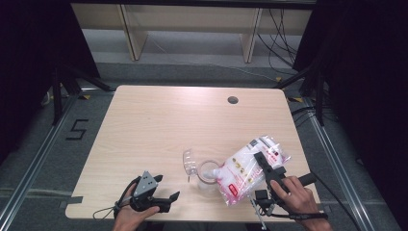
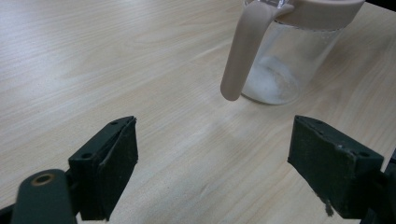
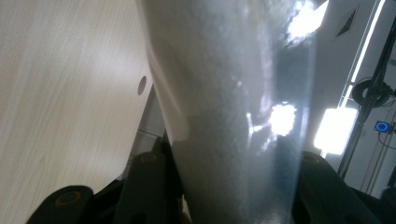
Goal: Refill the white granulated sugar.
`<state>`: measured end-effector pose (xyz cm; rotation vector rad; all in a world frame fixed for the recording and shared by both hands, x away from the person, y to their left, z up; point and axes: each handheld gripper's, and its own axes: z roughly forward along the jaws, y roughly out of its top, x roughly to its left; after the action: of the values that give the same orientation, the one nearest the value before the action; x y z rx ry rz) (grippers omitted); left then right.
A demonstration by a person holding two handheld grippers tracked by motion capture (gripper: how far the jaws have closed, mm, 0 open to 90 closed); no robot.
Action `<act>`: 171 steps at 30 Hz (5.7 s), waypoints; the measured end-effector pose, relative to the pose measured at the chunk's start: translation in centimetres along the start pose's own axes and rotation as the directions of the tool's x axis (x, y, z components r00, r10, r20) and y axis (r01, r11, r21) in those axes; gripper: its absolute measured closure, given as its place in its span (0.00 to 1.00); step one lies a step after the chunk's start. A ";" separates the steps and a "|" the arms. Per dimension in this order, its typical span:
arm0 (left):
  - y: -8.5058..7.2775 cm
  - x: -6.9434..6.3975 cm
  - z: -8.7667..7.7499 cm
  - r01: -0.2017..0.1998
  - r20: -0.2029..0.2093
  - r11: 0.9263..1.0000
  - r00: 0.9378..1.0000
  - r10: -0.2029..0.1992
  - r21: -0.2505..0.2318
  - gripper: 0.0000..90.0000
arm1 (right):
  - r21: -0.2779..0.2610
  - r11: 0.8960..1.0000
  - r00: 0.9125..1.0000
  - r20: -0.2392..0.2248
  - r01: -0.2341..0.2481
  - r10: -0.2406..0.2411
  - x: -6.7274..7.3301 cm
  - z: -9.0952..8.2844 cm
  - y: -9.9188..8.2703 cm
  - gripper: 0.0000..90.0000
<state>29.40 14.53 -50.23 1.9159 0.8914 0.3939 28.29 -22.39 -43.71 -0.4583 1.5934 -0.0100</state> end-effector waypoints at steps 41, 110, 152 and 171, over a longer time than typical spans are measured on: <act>0.0 0.0 0.0 0.000 -0.001 1.000 1.000 0.000 -0.003 0.17 | -0.003 1.000 1.000 0.008 0.011 -0.011 -0.4 0.1 0.0 0.71; 0.1 0.0 0.0 -0.006 0.008 1.000 1.000 0.006 -0.009 0.17 | -0.029 0.999 0.999 0.021 0.025 -0.024 -1.2 0.4 0.0 0.75; 0.1 0.0 0.0 0.005 0.009 1.000 1.000 -0.005 -0.008 0.17 | -0.019 1.000 1.000 0.002 -0.013 0.013 -1.4 0.3 0.2 0.79; 0.1 0.0 0.0 0.006 0.010 1.000 1.000 -0.006 -0.011 0.17 | -0.044 0.999 0.999 0.047 0.021 -0.019 -1.7 0.2 0.3 0.82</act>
<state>29.42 14.47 -50.19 1.9026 0.8868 0.3850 28.43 -21.56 -42.19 -0.5058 1.5460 0.0205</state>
